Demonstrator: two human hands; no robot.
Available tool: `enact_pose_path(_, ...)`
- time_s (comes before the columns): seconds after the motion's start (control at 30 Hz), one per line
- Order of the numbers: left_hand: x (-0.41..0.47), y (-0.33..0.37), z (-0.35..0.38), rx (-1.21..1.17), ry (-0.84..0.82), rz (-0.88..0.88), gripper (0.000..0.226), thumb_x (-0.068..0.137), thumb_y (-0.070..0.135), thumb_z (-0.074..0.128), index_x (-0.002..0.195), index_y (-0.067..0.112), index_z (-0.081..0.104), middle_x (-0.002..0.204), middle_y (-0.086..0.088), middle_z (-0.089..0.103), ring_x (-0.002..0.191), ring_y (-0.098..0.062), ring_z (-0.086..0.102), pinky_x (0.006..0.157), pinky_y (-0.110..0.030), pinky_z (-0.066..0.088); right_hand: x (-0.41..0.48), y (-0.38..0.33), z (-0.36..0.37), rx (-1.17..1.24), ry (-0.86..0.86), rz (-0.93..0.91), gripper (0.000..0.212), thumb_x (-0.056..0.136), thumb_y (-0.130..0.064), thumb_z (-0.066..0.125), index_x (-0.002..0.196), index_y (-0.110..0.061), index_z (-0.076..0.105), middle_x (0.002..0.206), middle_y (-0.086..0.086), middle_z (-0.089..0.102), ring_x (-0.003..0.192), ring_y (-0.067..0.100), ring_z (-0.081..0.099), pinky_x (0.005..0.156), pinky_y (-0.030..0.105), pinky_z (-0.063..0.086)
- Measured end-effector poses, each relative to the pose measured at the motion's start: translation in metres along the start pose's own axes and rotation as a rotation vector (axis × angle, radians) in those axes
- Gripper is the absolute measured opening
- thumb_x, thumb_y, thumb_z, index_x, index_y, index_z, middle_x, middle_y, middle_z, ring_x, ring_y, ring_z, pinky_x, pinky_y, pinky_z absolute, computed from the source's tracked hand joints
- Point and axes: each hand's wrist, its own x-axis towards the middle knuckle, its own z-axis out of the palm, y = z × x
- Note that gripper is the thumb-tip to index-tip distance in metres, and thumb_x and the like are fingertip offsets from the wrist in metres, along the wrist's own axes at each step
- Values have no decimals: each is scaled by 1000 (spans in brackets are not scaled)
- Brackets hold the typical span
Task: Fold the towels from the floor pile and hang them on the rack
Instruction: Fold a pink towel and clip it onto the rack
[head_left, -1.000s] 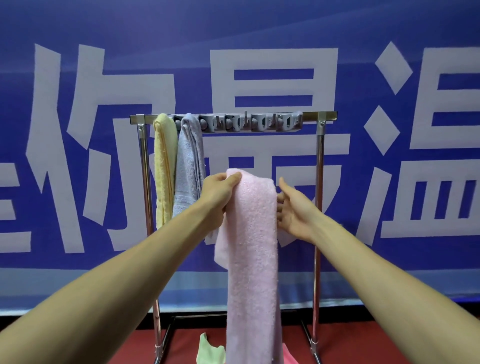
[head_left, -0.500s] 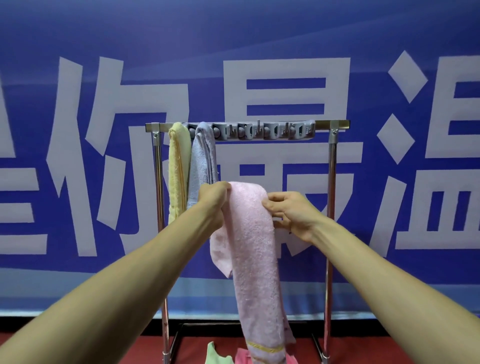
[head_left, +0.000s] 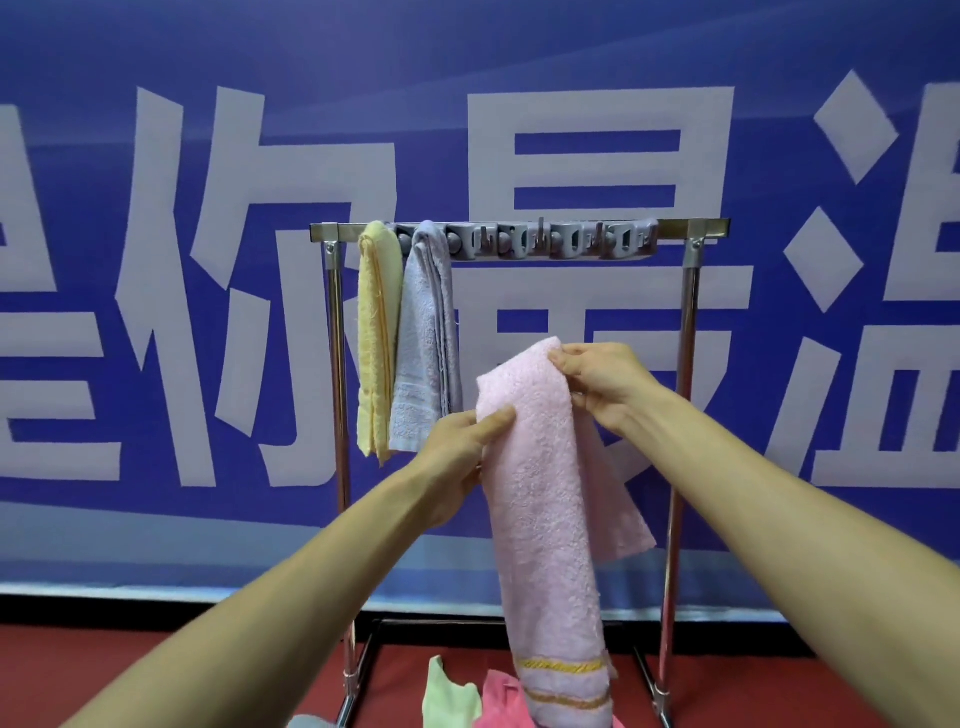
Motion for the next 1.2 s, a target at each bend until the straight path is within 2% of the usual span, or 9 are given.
enact_pose_path(0.13, 0, 0, 6, -5, 16, 86, 30, 90, 26, 62, 112, 5, 65, 105, -9, 71, 79, -15, 64, 58, -22, 50, -5, -2, -11, 90, -21, 14, 23, 87, -3, 64, 110, 0, 67, 93, 8, 71, 84, 19, 66, 83, 34, 55)
enact_pose_path(0.2, 0, 5, 9, -5, 8, 117, 24, 92, 25, 61, 110, 11, 66, 96, -2, 71, 68, -8, 65, 47, -17, 46, -10, -4, -19, 54, -122, 39, 28, 84, -3, 67, 112, -8, 67, 101, 7, 71, 91, 20, 67, 82, 31, 55)
enact_pose_path(0.37, 3, 15, 14, -2, 9, 184, 22, 94, 22, 58, 112, 12, 67, 100, -3, 72, 77, -9, 66, 55, -18, 51, -15, -1, -32, -121, -116, 46, 29, 80, 4, 69, 109, 0, 67, 104, 15, 72, 87, 22, 69, 62, 26, 59)
enact_pose_path(0.53, 12, 23, 19, 98, 98, 198, 23, 95, 24, 56, 104, 8, 69, 93, -2, 71, 79, -13, 63, 68, -24, 53, -14, 2, -35, -193, -54, 23, 20, 74, -1, 77, 91, 7, 70, 95, 16, 73, 86, 25, 72, 70, 29, 61)
enact_pose_path(0.67, 19, 32, 22, 230, 108, 228, 25, 96, 29, 55, 98, 9, 70, 97, -9, 70, 84, -18, 62, 81, -35, 52, -17, -1, -43, -273, -54, 24, 23, 78, -11, 77, 90, 8, 71, 82, 16, 74, 64, 22, 71, 55, 26, 59)
enact_pose_path(0.83, 21, 46, 20, 419, 1, 258, 46, 90, 41, 60, 92, -4, 69, 85, -11, 68, 74, -18, 60, 70, -30, 50, -9, 4, -50, -627, 68, -224, 21, 88, -31, 67, 84, -10, 69, 78, 5, 71, 66, 16, 67, 61, 27, 57)
enact_pose_path(0.97, 16, 57, 17, 479, -165, 252, 45, 90, 42, 58, 85, 0, 72, 62, 1, 65, 53, -9, 56, 51, -19, 46, -7, 6, -31, -466, -235, -152, 28, 96, -33, 54, 107, -10, 65, 83, -2, 70, 75, 11, 65, 73, 23, 55)
enact_pose_path(1.1, 12, 65, 9, 455, -234, 262, 43, 92, 40, 55, 93, 2, 73, 74, -4, 72, 63, -11, 64, 59, -21, 52, -6, 15, -13, -231, -497, 50, 49, 97, -44, 46, 118, -2, 63, 78, 8, 51, 69, 20, 46, 70, 25, 44)
enact_pose_path(1.2, 12, 72, -4, 473, -228, 246, 49, 87, 47, 56, 92, 2, 73, 78, -10, 67, 64, -18, 58, 55, -23, 48, -5, 13, -14, -63, -604, 83, 42, 99, -38, 43, 122, -7, 60, 82, 2, 64, 74, 11, 59, 76, 27, 46)
